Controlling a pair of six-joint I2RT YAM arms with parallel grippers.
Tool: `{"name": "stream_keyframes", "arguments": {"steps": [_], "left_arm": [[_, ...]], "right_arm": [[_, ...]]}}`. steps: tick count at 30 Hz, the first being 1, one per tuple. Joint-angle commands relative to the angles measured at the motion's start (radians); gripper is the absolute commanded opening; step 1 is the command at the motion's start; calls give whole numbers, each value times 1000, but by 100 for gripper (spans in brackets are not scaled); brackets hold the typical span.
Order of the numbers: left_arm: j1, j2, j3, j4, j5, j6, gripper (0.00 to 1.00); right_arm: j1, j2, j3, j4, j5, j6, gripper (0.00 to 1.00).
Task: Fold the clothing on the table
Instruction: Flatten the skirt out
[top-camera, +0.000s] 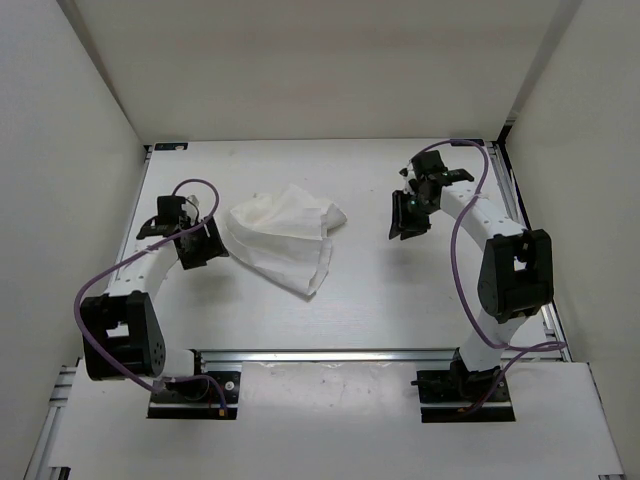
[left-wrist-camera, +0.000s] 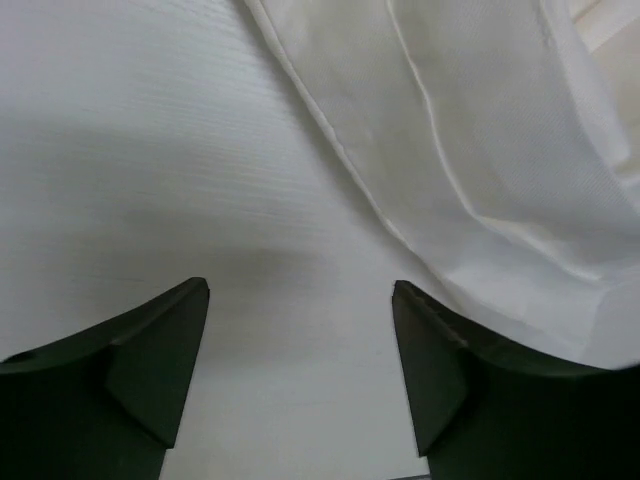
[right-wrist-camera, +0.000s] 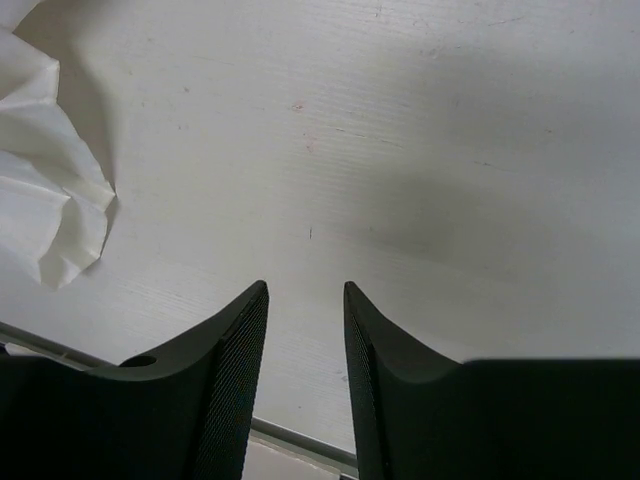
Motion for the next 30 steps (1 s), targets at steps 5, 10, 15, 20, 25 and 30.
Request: {"name": "stream_keyframes", "arguments": {"steps": [5, 10, 15, 20, 25, 30], "left_arm": [[98, 12, -8, 125, 190, -59, 86], [126, 62, -51, 245, 158, -238, 72], [135, 60, -128, 407, 104, -397, 72], [196, 96, -203, 568, 115, -486, 66], [231, 142, -171, 633, 67, -524, 65], [236, 209, -212, 805, 66, -621, 63]], "right_arm": [[-2, 8, 18, -25, 3, -21, 42], [2, 5, 8, -25, 6, -16, 42], [1, -27, -25, -22, 10, -27, 42], [-1, -45, -25, -69, 21, -50, 41], [-13, -54, -22, -89, 36, -67, 42], [-5, -65, -45, -97, 20, -62, 42]]}}
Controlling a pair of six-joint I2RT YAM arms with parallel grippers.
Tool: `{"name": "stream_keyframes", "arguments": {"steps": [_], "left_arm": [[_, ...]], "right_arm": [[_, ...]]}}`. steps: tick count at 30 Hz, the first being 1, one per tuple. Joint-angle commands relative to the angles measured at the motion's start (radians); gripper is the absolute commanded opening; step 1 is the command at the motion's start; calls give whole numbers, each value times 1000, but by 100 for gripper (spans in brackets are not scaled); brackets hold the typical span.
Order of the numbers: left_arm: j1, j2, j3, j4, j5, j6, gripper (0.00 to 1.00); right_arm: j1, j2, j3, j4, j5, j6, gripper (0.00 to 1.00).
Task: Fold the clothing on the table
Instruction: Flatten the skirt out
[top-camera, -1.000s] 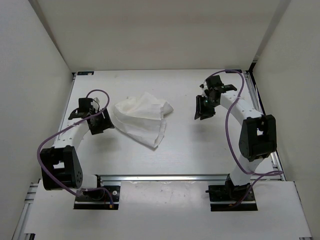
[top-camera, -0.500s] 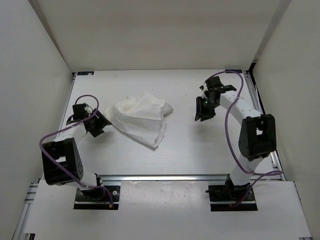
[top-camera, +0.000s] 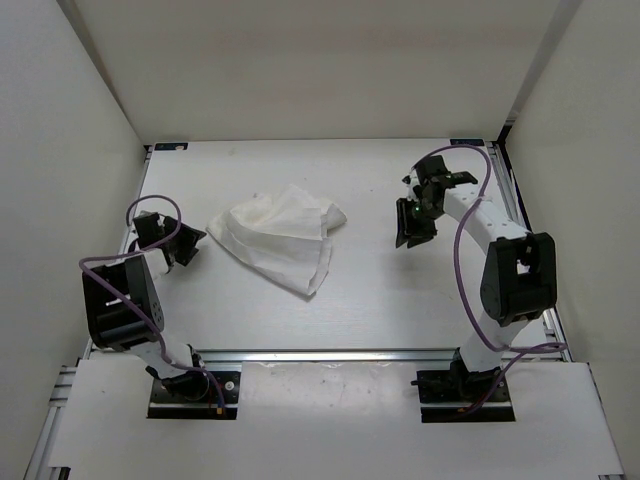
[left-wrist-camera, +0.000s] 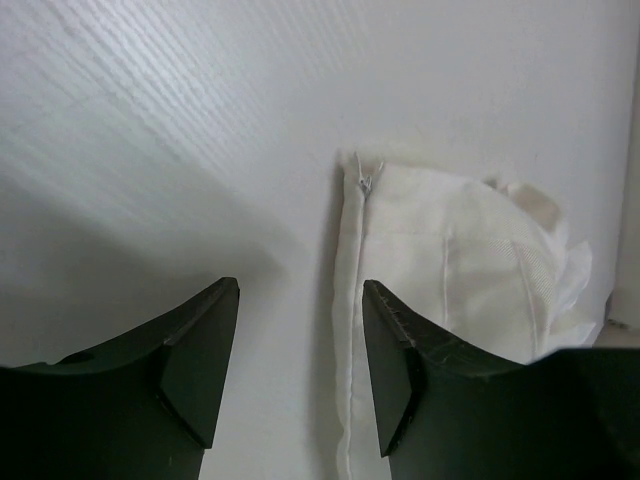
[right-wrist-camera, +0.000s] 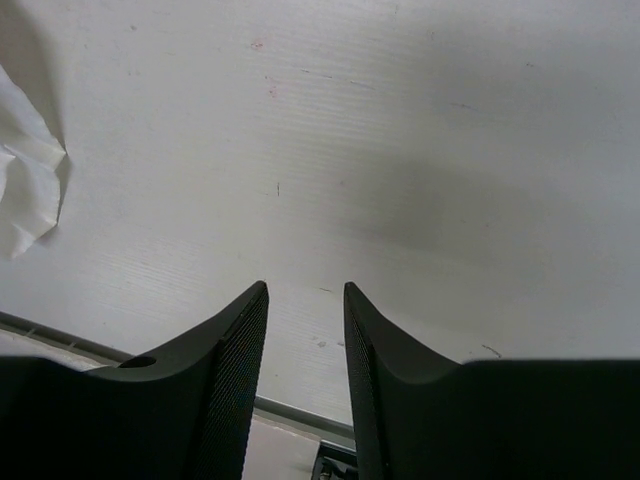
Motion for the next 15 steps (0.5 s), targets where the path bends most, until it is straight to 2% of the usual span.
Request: {"name": "stream_keyframes", "arguments": {"steps": [1, 6, 9, 11, 15], "left_arm": [[-2, 10, -24, 184, -23, -99, 63], [-42, 50, -20, 230, -71, -139, 63], [-70, 69, -52, 299, -118, -211, 64], [-90, 82, -73, 366, -136, -254, 61], [-154, 124, -50, 374, -189, -245, 54]], "right_arm": [[3, -36, -19, -31, 0, -20, 42], [27, -27, -22, -34, 2, -11, 42], [42, -19, -22, -45, 1, -9, 41], [47, -15, -18, -45, 3, -12, 41], [49, -29, -33, -51, 9, -9, 40]]}}
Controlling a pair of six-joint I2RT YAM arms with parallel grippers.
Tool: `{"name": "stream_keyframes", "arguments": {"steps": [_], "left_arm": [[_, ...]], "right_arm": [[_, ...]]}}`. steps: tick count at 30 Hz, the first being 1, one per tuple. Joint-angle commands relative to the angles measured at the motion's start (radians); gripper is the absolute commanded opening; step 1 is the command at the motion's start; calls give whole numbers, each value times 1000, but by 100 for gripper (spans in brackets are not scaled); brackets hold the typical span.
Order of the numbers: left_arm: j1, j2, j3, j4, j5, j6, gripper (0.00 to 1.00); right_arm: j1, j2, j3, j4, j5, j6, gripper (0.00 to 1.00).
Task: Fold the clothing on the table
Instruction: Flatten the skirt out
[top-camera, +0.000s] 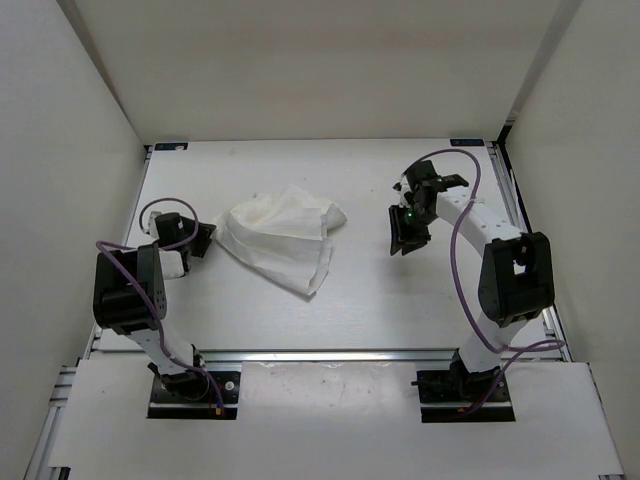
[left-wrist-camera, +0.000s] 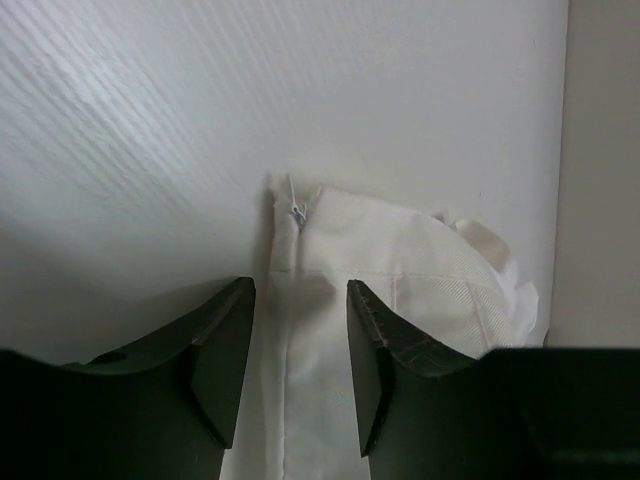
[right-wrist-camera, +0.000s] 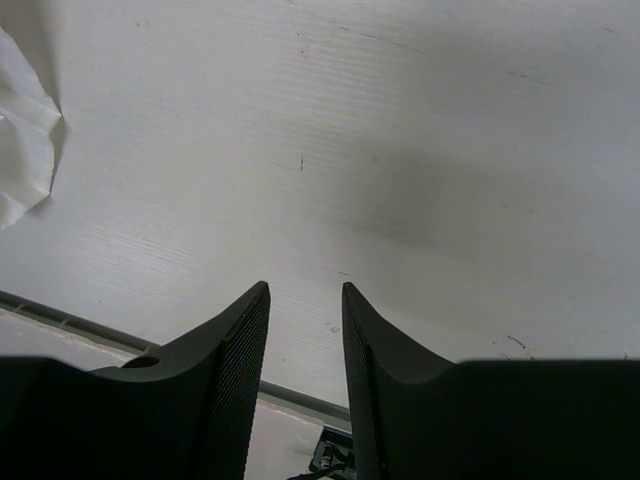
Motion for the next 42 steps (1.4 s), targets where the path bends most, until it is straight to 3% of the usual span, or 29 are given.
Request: {"name": "stream_keyframes", "arguments": {"steps": [1, 3, 5, 6, 12, 14, 16, 18, 20, 22, 25, 29, 34, 38, 42], "left_arm": [[-47, 17, 14, 64, -64, -33, 52], [-73, 50, 17, 95, -69, -54, 46], [-85, 73, 37, 113, -74, -67, 10], [-96, 86, 46, 113, -63, -70, 1], [-93, 18, 161, 66, -11, 2, 0], [-93, -15, 285, 0, 43, 60, 0], [-125, -16, 418, -57, 139, 114, 0], [-159, 10, 566, -113, 329, 153, 0], [-242, 60, 710, -107, 510, 130, 0], [-302, 85, 735, -23, 673, 72, 0], [-406, 13, 662, 110, 820, 12, 0], [-431, -154, 467, 236, 914, -56, 0], [-282, -365, 239, 308, 962, -131, 0], [-181, -458, 120, 226, 967, -98, 0], [-202, -447, 54, -97, 841, 141, 0]], "right_arm": [[-8, -35, -18, -25, 8, -5, 40], [-16, -55, -26, -21, 10, -1, 40], [-25, -63, -42, -19, 5, 7, 40], [-39, -77, -38, -21, -4, 3, 40], [-51, -104, -73, -7, 2, 2, 40], [-60, -121, -81, 1, 1, 1, 40], [-66, -126, -87, 11, -10, 3, 40], [-85, -126, -86, 28, -7, 4, 40], [-102, -123, -79, 33, -5, -1, 40], [-114, -111, -61, 33, 2, -1, 40], [-135, -103, -46, 37, 8, -4, 40], [-143, -112, -58, 53, 18, 3, 40], [-136, -124, -95, 71, 18, 12, 40], [-137, -112, -95, 80, 2, 19, 40], [-117, -95, -81, 79, -10, 16, 41]]}}
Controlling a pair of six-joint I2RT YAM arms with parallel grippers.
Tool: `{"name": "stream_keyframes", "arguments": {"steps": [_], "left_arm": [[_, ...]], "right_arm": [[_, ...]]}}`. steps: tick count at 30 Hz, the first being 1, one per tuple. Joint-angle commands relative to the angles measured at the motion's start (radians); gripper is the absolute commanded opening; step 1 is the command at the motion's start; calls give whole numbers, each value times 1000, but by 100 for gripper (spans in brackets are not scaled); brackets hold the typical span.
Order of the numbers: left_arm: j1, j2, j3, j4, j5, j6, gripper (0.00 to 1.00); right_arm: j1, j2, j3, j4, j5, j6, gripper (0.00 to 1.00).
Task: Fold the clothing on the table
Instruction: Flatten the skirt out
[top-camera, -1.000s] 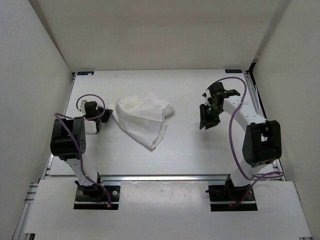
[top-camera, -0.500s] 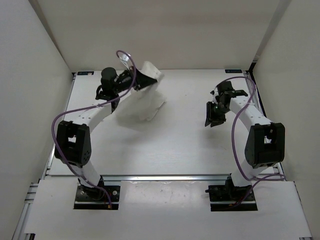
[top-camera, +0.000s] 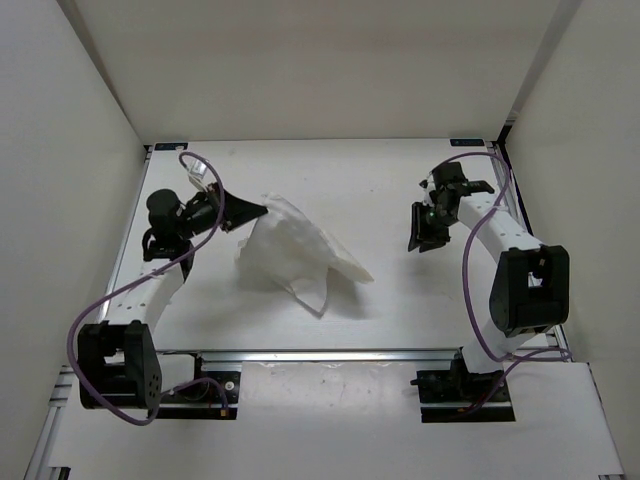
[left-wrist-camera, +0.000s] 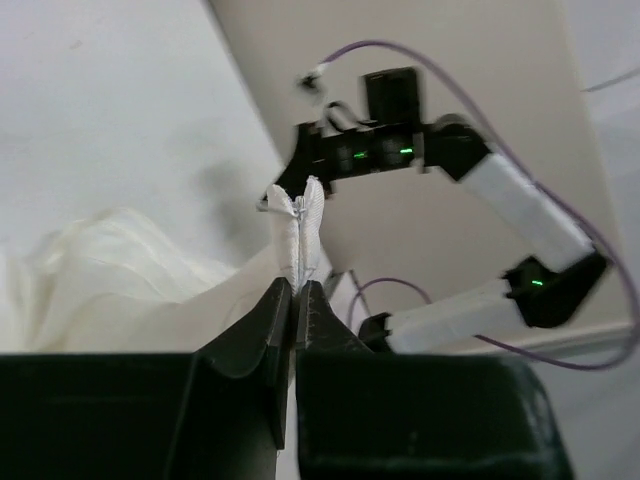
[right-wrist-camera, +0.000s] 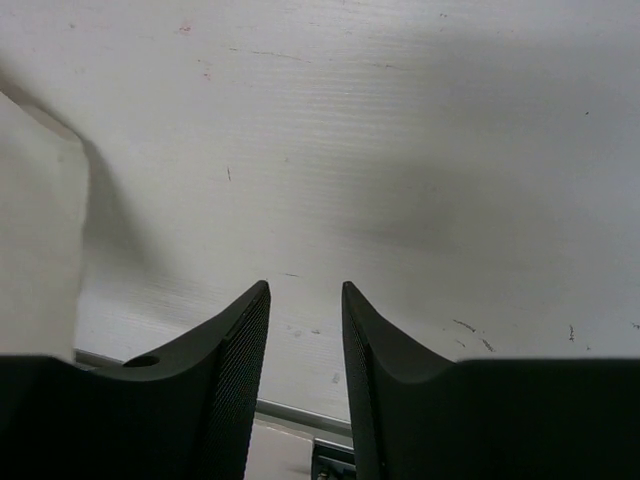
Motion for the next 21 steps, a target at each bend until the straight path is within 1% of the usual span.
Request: {"name": "stream_keyframes", "arguments": {"steps": [1, 3, 5, 6, 8, 12, 13, 14, 15, 17, 19, 20, 21], "left_arm": [[-36, 17, -64, -314, -123, 224, 0], [-39, 31, -133, -346, -186, 257, 0], [-7, 55, -185, -330, -275, 257, 0], [23, 83, -207, -332, -313, 251, 0], [56, 136, -204, -295, -327, 254, 0], [74, 267, -49, -310, -326, 262, 0], [73, 294, 12, -309, -320, 260, 0], [71, 298, 72, -306, -311, 250, 0], [76, 319, 94, -306, -321, 242, 0], [73, 344, 172, -330, -352, 240, 0], [88, 377, 198, -373, -410, 256, 0], [102, 402, 203, -435, -475, 292, 0], [115, 411, 197, -465, -502, 311, 0]], "right_arm": [[26, -1, 10, 20, -24, 8, 41], [41, -1, 1, 34, -76, -2, 42], [82, -5, -10, 45, -90, -23, 42], [102, -7, -8, 42, -75, -28, 42], [151, -4, -11, 49, -44, -54, 42], [184, 13, 13, 32, -30, -66, 42], [185, 16, 10, 29, -35, -63, 42], [182, 22, 16, 34, -27, -65, 42], [181, 19, 13, 29, -39, -65, 43], [176, 24, 12, 34, -41, -57, 42], [170, 13, 4, 42, -39, -46, 42], [164, 12, 3, 67, -52, -51, 42], [164, 4, 0, 80, -52, -46, 43]]}}
